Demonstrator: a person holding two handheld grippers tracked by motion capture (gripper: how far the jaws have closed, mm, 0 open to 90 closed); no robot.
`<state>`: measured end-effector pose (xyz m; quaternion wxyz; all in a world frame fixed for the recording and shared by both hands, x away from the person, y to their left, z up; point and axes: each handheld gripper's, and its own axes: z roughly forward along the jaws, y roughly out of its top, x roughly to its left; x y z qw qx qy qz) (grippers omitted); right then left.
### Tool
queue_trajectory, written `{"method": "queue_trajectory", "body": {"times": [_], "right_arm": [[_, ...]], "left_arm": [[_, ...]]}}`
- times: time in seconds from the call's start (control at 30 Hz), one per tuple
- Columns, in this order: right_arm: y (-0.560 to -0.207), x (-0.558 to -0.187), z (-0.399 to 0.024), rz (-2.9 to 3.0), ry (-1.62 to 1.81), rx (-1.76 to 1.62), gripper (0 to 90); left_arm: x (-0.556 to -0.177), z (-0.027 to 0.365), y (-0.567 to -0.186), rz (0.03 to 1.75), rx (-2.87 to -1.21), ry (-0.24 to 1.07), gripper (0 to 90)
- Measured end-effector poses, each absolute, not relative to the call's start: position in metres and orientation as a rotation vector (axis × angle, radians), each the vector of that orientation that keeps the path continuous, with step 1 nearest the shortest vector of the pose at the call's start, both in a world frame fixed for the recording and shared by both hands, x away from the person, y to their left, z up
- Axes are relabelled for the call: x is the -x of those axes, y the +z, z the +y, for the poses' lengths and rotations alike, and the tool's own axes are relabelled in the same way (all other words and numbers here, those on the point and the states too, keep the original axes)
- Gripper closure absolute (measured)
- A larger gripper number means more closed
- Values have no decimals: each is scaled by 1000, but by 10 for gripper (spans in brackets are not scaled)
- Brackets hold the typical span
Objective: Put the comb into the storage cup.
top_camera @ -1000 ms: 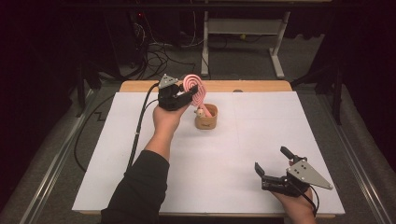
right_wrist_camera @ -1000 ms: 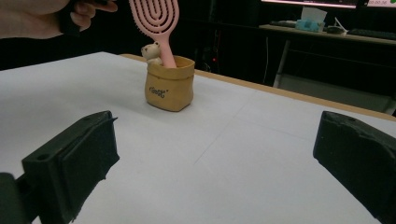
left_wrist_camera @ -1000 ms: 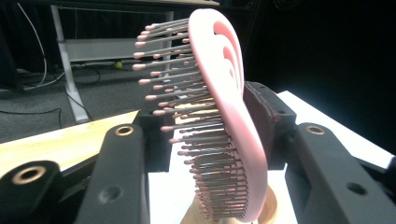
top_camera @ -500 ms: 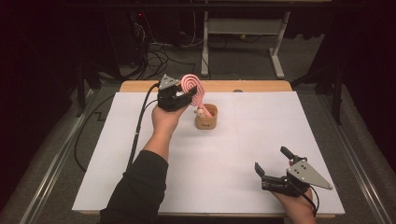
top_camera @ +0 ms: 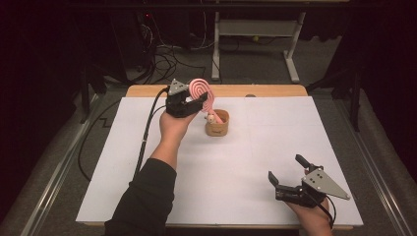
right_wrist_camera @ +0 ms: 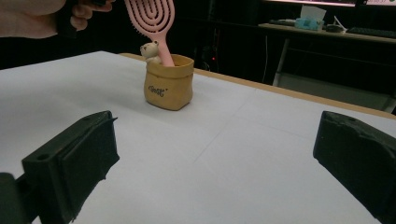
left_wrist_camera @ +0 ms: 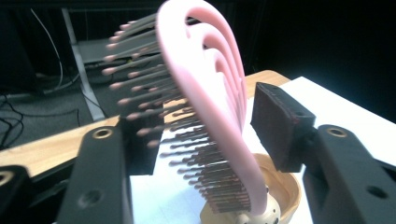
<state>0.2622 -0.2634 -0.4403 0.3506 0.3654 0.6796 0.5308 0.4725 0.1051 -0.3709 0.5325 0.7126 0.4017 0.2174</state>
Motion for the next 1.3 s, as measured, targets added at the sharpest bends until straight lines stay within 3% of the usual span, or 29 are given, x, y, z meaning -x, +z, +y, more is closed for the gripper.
{"method": "queue_trajectory", "body": {"times": [0.33, 0.47, 0.67, 0.87, 1.3], "right_arm": [[-441, -262, -263, 1764, 1374, -946, 4], [-441, -262, -263, 1764, 1374, -946, 4], [-441, -263, -263, 1765, 1374, -947, 4], [-441, -262, -263, 1764, 1372, -947, 4], [-442, -263, -262, 1768, 1371, -945, 4]], "left_arm": [[-472, 107, -375, 974, -1712, 542, 398], [-474, 108, -376, 996, -1706, 513, 319], [-473, 108, -376, 997, -1709, 518, 318], [-474, 109, -376, 1018, -1708, 518, 202], [-474, 110, -376, 1022, -1707, 490, 93]]}}
